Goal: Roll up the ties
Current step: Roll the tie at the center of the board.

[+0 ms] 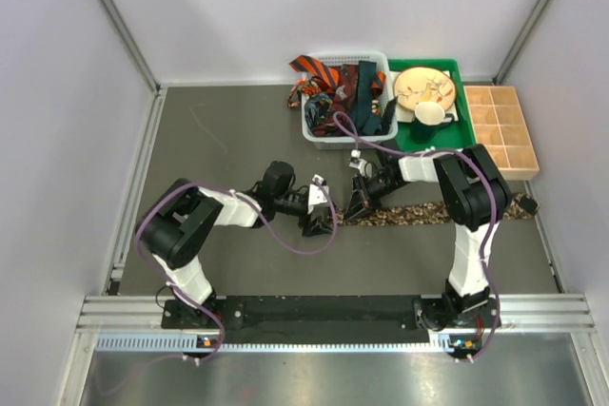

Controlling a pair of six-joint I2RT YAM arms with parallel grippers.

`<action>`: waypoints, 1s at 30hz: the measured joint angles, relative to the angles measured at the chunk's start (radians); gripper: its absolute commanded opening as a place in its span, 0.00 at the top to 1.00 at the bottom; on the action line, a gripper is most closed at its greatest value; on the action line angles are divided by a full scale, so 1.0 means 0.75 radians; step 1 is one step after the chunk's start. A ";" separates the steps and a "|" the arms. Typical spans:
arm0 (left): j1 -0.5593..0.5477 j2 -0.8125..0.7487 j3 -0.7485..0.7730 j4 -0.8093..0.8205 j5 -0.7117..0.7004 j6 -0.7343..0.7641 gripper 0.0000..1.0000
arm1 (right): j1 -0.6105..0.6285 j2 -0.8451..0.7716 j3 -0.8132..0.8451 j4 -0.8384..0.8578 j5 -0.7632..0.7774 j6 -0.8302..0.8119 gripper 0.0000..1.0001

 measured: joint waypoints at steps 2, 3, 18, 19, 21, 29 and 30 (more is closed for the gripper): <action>0.003 0.023 -0.014 0.081 0.008 -0.017 0.26 | 0.000 0.000 0.000 -0.003 -0.001 -0.006 1.00; 0.004 0.036 -0.020 0.114 0.012 -0.019 0.26 | 0.000 0.000 0.000 -0.005 -0.001 -0.007 1.00; 0.011 0.169 -0.006 0.257 -0.001 0.007 0.46 | -0.005 0.040 0.038 -0.048 -0.036 -0.044 1.00; 0.011 0.170 0.008 0.235 -0.007 0.009 0.46 | -0.005 0.043 0.043 -0.054 -0.036 -0.044 1.00; 0.009 0.170 0.050 0.160 -0.027 0.016 0.46 | -0.005 0.043 0.044 -0.056 -0.037 -0.044 1.00; -0.073 0.179 0.257 -0.268 -0.188 0.110 0.67 | -0.007 0.043 0.045 -0.057 -0.037 -0.045 1.00; -0.083 0.179 0.281 -0.323 -0.210 0.125 0.69 | -0.007 0.043 0.046 -0.060 -0.036 -0.045 1.00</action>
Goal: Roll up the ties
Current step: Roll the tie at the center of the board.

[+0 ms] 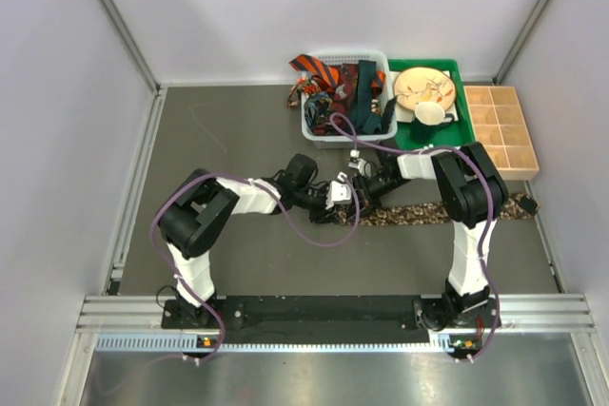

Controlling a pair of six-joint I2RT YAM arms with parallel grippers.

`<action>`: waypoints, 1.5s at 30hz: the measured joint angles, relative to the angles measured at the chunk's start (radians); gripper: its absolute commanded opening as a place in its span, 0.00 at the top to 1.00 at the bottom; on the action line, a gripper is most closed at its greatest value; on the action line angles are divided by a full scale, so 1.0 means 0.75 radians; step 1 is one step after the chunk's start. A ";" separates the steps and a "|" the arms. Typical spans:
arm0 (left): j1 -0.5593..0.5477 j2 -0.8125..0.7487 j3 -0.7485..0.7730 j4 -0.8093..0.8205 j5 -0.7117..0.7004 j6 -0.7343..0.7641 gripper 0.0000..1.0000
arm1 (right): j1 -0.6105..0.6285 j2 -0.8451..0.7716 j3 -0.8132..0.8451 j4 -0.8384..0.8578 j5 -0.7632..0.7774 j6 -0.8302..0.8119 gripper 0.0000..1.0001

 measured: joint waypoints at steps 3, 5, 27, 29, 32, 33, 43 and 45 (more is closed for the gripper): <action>-0.021 0.000 0.058 -0.129 -0.056 0.043 0.74 | -0.001 0.002 0.008 -0.013 0.005 -0.005 1.00; -0.040 0.000 0.097 -0.209 -0.103 0.066 0.77 | -0.001 0.004 0.014 -0.021 0.007 -0.008 1.00; -0.192 0.064 0.411 -0.747 -0.480 0.220 0.89 | -0.278 -0.104 0.218 -0.532 0.310 -0.359 0.72; -0.193 0.064 0.417 -0.760 -0.493 0.222 0.89 | -0.275 -0.106 0.225 -0.537 0.377 -0.399 0.72; -0.193 0.067 0.429 -0.783 -0.510 0.221 0.90 | -0.269 -0.106 0.225 -0.538 0.473 -0.452 0.72; -0.193 0.071 0.436 -0.791 -0.513 0.218 0.90 | -0.267 -0.106 0.225 -0.535 0.501 -0.468 0.72; -0.194 0.081 0.456 -0.815 -0.523 0.203 0.90 | -0.241 -0.178 0.108 -0.534 0.556 -0.570 0.82; -0.194 0.082 0.459 -0.819 -0.525 0.198 0.90 | -0.235 -0.195 0.087 -0.534 0.560 -0.581 0.80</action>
